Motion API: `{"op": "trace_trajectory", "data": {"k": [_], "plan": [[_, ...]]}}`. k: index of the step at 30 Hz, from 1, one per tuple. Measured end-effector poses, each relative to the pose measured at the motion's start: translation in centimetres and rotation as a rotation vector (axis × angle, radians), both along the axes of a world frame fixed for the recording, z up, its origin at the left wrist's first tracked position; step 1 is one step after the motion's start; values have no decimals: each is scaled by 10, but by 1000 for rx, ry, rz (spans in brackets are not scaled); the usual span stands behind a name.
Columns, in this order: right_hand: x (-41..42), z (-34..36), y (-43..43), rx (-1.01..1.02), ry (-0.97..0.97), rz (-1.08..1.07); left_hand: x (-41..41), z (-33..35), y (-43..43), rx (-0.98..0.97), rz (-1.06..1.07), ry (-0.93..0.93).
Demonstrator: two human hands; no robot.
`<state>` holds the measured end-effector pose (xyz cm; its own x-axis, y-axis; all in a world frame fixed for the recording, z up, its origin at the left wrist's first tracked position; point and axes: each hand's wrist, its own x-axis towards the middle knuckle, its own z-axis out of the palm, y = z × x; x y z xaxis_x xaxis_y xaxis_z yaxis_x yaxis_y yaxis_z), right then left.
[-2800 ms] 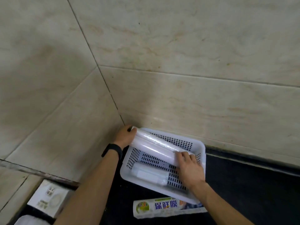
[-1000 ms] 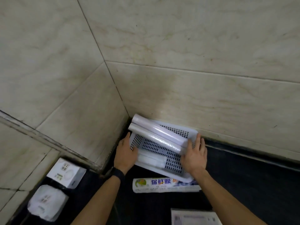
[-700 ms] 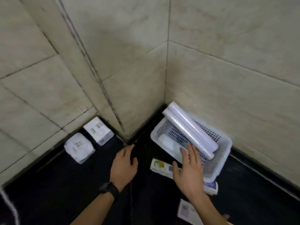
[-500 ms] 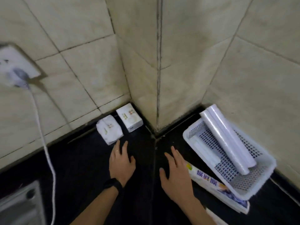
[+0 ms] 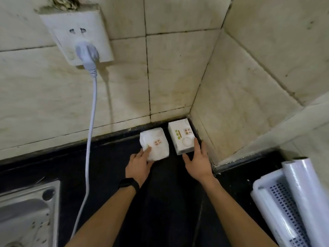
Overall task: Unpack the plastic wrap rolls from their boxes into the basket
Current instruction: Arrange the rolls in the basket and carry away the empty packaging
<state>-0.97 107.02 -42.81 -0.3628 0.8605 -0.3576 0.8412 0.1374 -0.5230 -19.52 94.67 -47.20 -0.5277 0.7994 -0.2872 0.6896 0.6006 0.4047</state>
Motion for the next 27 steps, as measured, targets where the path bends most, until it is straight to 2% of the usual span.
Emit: {"op": "trace_trajectory", "data": {"k": [4, 6, 10, 14, 17, 20, 23, 27], "plan": [[-8, -11, 7, 48, -139, 61, -4, -2, -7, 150, 24, -47], [-7, -12, 8, 50, -152, 80, 1, 4, -8, 279, 141, -104], [3, -10, 12, 13, -50, 93, 25, 23, 4, 542, 379, -289], [22, -12, -3, 56, 115, -3, 51, 39, 42, 728, 359, -316], [46, -22, -34, 74, 110, 16, 65, 42, 66, 597, 208, -210], [74, -38, -69, 108, -87, 67, 77, 34, 77, 426, 84, -179], [93, -57, -94, 69, -281, 97, 85, 30, 80, 384, 60, -187], [103, -74, -105, 25, -342, 101, 88, 30, 82, 332, 66, -160]]}}
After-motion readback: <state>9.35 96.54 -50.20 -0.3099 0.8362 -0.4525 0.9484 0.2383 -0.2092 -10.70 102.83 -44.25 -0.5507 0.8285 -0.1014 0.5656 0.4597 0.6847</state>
